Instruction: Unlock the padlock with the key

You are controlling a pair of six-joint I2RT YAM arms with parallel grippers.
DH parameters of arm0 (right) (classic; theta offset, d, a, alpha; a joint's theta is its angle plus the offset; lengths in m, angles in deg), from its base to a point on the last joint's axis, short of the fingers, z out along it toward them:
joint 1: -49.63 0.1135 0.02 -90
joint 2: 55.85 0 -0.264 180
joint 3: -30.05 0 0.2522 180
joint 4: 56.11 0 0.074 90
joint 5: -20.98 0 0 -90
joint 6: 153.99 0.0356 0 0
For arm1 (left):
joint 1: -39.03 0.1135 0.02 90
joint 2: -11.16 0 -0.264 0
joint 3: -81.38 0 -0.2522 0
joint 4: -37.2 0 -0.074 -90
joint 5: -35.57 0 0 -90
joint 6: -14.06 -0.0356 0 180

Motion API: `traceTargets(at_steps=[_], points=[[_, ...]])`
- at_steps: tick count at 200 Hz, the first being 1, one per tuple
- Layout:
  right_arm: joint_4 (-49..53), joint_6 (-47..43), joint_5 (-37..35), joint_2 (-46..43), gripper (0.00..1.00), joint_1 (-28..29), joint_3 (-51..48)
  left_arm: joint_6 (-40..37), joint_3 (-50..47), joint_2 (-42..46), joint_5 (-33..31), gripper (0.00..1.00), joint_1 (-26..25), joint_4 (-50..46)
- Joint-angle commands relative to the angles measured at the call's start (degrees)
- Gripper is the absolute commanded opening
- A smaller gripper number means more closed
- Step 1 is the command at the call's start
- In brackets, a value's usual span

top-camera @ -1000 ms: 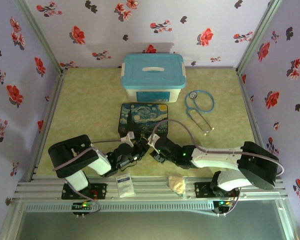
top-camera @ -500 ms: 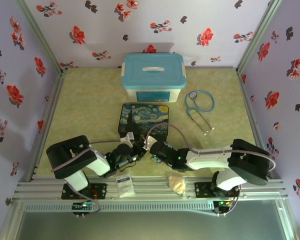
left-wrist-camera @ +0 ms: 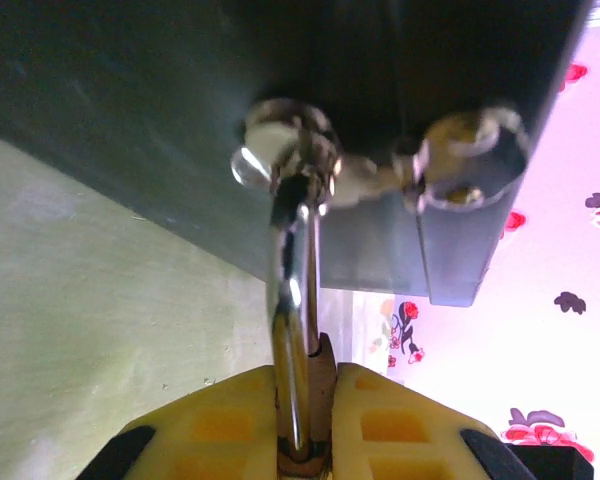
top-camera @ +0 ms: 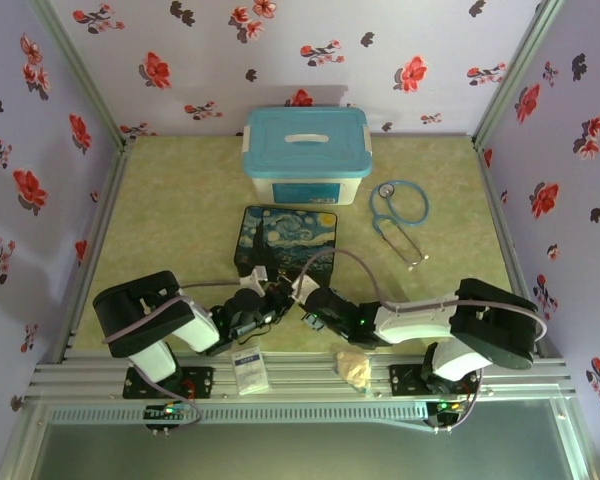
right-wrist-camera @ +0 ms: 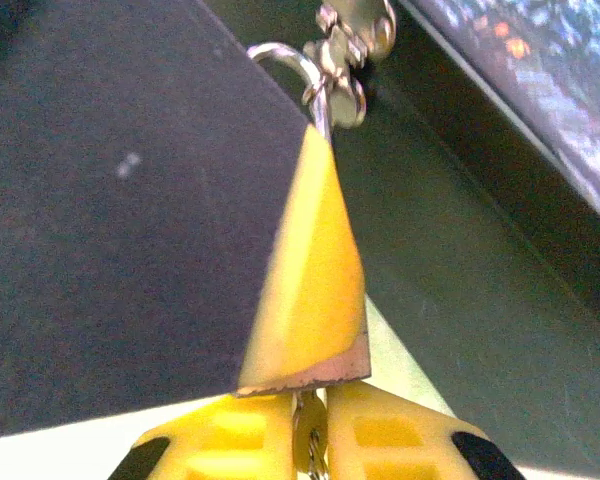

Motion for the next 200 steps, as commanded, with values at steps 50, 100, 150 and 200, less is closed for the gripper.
traceTargets(at_steps=[50,100,150,200], points=[[-5.3,6.4,15.7,-6.5,0.1,-6.2,-4.7,-1.5,-0.4,-0.6,1.9,0.01,-0.4,5.2],[0.1,9.8,21.0,-5.3,0.14,-6.1,-2.9,-2.9,-2.1,-3.7,1.1,0.04,0.3,5.1],[-3.9,16.6,20.1,-11.3,0.37,-7.2,-7.5,-3.3,-5.0,-4.6,-0.2,0.0,0.8,4.2],[-2.1,20.2,16.2,-17.6,0.4,-8.8,-8.7,-5.3,-4.3,0.0,-1.3,0.0,1.1,-8.2]])
